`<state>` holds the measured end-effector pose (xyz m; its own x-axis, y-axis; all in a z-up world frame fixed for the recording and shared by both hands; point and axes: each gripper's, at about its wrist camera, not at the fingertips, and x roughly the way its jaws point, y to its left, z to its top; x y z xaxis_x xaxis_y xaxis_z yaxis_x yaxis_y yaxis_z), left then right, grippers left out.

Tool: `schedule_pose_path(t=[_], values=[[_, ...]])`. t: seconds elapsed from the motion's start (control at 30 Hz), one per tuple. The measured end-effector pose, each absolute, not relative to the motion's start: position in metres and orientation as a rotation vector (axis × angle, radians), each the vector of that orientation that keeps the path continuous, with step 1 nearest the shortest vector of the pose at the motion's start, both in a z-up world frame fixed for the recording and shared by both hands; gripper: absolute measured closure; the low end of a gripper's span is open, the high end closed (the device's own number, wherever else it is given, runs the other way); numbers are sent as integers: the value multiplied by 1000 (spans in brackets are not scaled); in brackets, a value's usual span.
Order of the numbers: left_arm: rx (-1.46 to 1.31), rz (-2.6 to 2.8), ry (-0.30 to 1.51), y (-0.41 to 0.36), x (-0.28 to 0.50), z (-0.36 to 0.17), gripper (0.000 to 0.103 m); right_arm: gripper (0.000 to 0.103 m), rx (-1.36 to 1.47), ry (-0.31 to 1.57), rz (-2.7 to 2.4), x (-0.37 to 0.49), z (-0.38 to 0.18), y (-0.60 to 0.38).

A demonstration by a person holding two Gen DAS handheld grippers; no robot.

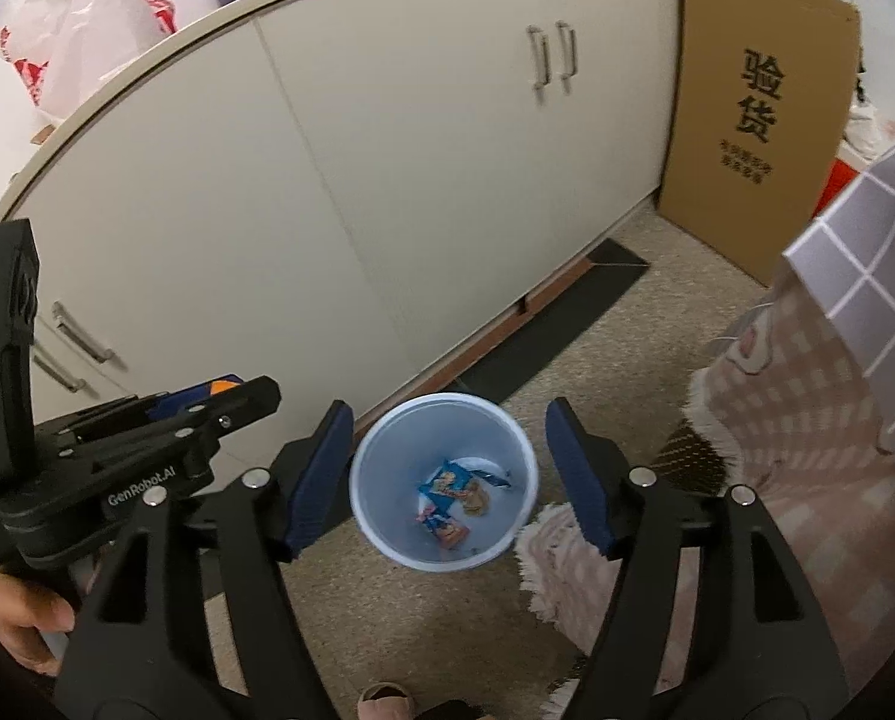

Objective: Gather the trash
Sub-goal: 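Open the left tool over the wastebasket to drop the orange cap, then move both tools back over the table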

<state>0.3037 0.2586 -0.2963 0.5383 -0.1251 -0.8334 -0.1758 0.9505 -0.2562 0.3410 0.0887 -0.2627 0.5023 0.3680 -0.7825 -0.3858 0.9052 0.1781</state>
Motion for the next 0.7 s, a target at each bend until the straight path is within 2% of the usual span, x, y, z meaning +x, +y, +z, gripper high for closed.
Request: schedule_pose_path(t=[0.27, 0.3, 0.33, 0.4, 0.7], values=[[-318, 33, 997, 250, 326, -289, 73, 34, -2, 898, 414, 344, -254, 76], [-325, 32, 992, 249, 328, -288, 68, 34, 0, 895, 415, 345, -254, 76], [-332, 34, 989, 249, 328, -287, 50, 34, 2, 892, 417, 345, -253, 75], [-358, 80, 966, 252, 327, -285, 24, 34, 6, 886, 417, 345, -252, 73], [-409, 82, 958, 258, 316, -278, 24, 34, 21, 883, 431, 340, -244, 72]])
